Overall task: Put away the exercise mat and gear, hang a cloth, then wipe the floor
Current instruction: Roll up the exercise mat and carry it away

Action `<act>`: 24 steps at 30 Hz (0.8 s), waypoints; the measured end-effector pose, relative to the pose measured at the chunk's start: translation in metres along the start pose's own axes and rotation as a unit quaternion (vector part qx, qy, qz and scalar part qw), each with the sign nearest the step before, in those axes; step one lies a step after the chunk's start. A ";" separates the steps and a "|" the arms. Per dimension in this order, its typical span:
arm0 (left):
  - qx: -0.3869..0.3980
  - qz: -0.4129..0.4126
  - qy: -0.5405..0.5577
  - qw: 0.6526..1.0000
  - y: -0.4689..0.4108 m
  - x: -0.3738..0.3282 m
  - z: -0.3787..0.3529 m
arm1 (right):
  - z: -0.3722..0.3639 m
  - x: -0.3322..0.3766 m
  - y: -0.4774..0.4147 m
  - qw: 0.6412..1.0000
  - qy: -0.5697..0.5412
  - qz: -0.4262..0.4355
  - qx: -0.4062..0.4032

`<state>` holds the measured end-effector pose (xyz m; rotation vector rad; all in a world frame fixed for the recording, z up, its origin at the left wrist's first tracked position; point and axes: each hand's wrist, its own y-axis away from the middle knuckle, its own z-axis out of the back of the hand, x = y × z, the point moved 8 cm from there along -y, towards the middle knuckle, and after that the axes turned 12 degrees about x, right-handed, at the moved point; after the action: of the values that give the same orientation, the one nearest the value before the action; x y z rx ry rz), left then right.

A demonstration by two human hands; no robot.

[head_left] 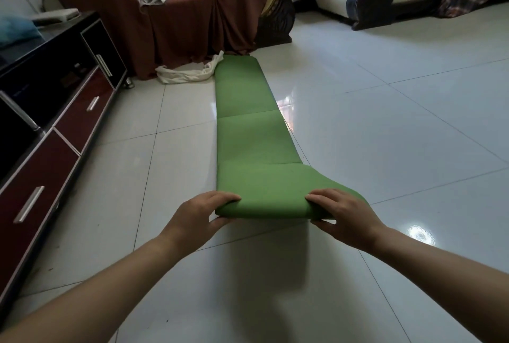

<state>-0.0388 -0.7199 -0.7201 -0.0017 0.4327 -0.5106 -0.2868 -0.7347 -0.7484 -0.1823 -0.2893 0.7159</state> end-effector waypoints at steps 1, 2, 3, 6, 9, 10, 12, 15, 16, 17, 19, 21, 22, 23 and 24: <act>-0.006 0.001 0.008 1.000 0.002 0.001 0.003 | 0.002 0.001 0.000 1.000 0.002 -0.003 -0.004; -0.012 0.001 0.012 1.000 0.004 0.002 0.006 | 0.004 0.003 -0.001 1.000 0.004 -0.004 -0.007; -0.017 0.001 0.015 1.000 0.006 0.003 0.009 | 0.008 0.006 -0.003 1.000 0.006 -0.002 -0.012; -0.032 0.003 0.033 0.999 0.015 0.003 0.022 | 0.021 0.015 -0.009 1.000 0.006 0.016 -0.023; -0.047 0.009 0.052 0.997 0.026 0.001 0.035 | 0.032 0.025 -0.013 0.999 0.012 0.029 -0.027; -0.049 0.011 0.056 0.997 0.028 -0.001 0.038 | 0.036 0.028 -0.013 0.999 0.012 0.030 -0.028; -0.053 0.017 0.064 0.996 0.032 -0.004 0.046 | 0.043 0.034 -0.013 0.999 0.009 0.029 -0.030; -0.037 0.030 0.081 0.996 0.035 -0.011 0.058 | 0.058 0.043 -0.014 1.000 -0.005 0.023 -0.008; -0.026 0.033 0.087 0.995 0.034 -0.015 0.062 | 0.065 0.045 -0.014 1.000 -0.005 0.024 0.001; -0.015 0.036 0.095 0.995 0.034 -0.019 0.066 | 0.072 0.046 -0.015 1.000 -0.005 0.025 0.011; 0.000 0.050 0.125 0.991 0.034 -0.028 0.071 | 0.087 0.047 -0.016 0.999 -0.014 0.024 0.028; 0.020 0.063 0.160 0.985 0.038 -0.037 0.074 | 0.102 0.047 -0.013 0.999 -0.020 0.019 0.045; 0.031 0.066 0.173 0.982 0.041 -0.041 0.074 | 0.107 0.049 -0.010 0.998 -0.020 0.020 0.058; 0.038 0.067 0.180 0.981 0.043 -0.046 0.075 | 0.111 0.051 -0.007 0.997 -0.023 0.020 0.077; 0.042 0.068 0.186 0.979 0.045 -0.050 0.077 | 0.114 0.051 -0.004 0.995 -0.029 0.016 0.098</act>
<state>-0.0254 -0.6654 -0.6347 0.2071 0.7717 -0.3931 -0.2845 -0.6959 -0.6300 0.0210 -0.2696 0.7777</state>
